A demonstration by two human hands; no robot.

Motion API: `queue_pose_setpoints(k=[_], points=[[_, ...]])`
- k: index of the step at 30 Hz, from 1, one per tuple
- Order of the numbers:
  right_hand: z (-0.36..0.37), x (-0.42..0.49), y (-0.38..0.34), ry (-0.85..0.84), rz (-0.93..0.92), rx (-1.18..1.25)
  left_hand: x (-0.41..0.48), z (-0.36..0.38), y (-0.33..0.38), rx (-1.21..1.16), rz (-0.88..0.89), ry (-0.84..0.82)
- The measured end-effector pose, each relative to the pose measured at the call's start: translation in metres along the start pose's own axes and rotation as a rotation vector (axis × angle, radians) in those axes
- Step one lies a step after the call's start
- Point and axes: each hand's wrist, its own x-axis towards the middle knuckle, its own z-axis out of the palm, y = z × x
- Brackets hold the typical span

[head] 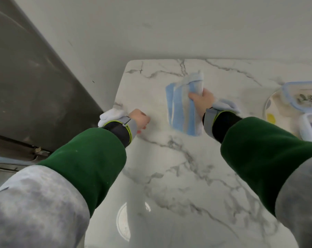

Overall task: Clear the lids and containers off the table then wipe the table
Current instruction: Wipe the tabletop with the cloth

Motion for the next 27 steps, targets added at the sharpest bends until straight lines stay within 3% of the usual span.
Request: queue_pose_setpoints(k=[5, 8, 10, 11, 13, 16, 18, 22, 27], points=[[0.02, 0.033, -0.035, 0.085, -0.276, -0.266, 0.035, -0.034, 0.007, 0.06, 0.04, 0.138], [0.052, 0.038, -0.028, -0.175, -0.325, -0.464, 0.063, -0.053, 0.009, 0.08, 0.05, 0.208], [0.077, 0.037, -0.01, -0.405, -0.26, -0.553, 0.08, -0.062, 0.008, 0.087, 0.05, 0.247], [0.086, 0.04, -0.003, -0.443, -0.224, -0.574, 0.089, -0.066, 0.007, 0.101, 0.049, 0.258], [0.096, 0.055, 0.008, -0.356, -0.261, -0.627, 0.109, -0.075, 0.005, 0.143, 0.042, 0.274], [0.087, 0.079, 0.022, -0.206, -0.342, -0.916, 0.133, -0.086, 0.006, 0.218, 0.038, 0.308], [0.082, 0.087, 0.032, -0.225, -0.311, -1.079, 0.145, -0.09, 0.008, 0.258, 0.019, 0.309], [0.098, 0.086, 0.046, -0.321, -0.308, -1.185, 0.168, -0.087, 0.012, 0.279, 0.016, 0.335], [0.135, 0.104, 0.044, -0.234, -0.361, -1.191, 0.194, -0.085, 0.014, 0.311, -0.015, 0.354]])
